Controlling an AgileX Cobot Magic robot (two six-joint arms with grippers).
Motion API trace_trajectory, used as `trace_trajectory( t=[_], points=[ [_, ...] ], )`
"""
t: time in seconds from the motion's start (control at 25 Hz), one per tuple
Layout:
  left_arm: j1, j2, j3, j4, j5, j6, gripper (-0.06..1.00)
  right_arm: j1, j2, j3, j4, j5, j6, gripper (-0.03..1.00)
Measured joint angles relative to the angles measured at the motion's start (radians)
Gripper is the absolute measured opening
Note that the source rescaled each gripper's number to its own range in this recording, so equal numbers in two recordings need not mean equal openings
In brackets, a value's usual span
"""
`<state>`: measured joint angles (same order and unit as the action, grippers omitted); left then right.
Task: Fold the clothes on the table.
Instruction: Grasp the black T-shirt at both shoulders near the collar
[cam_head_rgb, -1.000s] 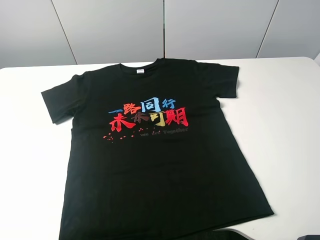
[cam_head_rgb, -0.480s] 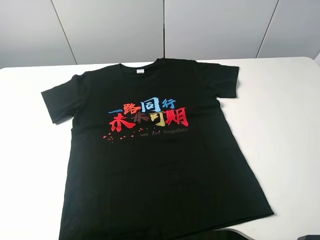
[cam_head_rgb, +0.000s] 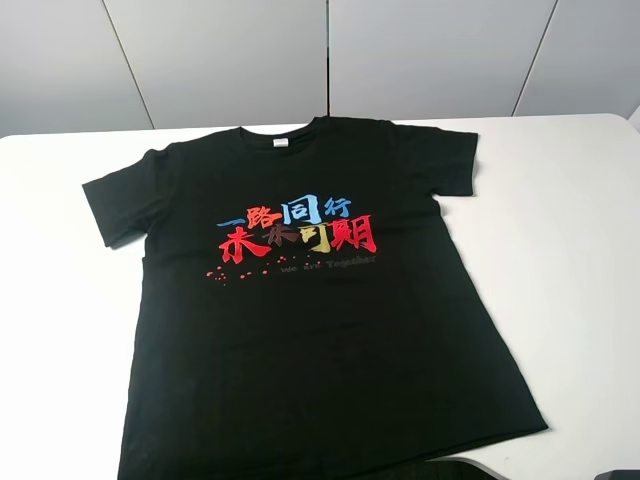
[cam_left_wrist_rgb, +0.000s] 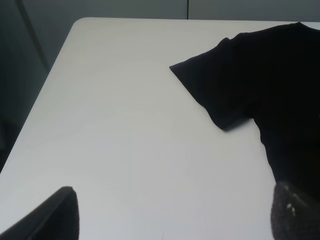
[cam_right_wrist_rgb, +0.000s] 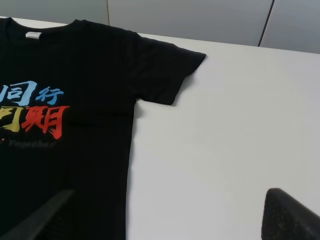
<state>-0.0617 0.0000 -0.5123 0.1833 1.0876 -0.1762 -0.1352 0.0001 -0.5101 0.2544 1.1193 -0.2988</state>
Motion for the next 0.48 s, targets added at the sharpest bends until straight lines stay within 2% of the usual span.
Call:
trace_trajectory(
  t=[0.48],
  points=[
    [0.0, 0.0, 0.0, 0.028, 0.0, -0.003, 1.0, 0.0, 0.0, 0.0, 0.0, 0.0, 0.0, 0.8]
  ],
)
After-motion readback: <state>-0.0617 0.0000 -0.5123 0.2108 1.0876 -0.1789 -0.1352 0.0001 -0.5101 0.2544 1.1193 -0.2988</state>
